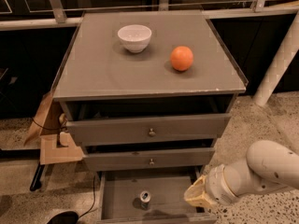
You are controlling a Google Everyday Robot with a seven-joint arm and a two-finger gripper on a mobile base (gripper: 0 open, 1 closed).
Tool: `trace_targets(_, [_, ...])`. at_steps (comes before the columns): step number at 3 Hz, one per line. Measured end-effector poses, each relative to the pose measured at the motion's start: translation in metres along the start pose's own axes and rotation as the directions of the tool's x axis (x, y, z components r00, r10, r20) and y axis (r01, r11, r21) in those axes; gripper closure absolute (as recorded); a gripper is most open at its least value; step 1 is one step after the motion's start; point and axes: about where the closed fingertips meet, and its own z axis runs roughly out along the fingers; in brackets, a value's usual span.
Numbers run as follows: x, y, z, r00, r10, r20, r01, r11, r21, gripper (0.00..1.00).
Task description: Pick redbull can from bottom drawer and place on counter
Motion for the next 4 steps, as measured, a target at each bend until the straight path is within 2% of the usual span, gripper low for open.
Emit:
trace_targets(1, [0.013, -0.011, 0.024, 1.0, -0.023, 0.004, 0.023, 0.9997, 0.002, 1.0])
trace_targets(2, [0.026, -0.029, 0.062, 0.994, -0.104, 0.04, 0.103, 0.994, 0.037, 1.0])
trace_targets(3, [0.047, -0.057, 0.123, 0.976, -0.178, 0.127, 0.172, 0.9836, 0.053, 1.0])
trace_targets(4, [0.046, -0.058, 0.123, 0.976, -0.178, 0.126, 0.173, 0.9835, 0.054, 1.0])
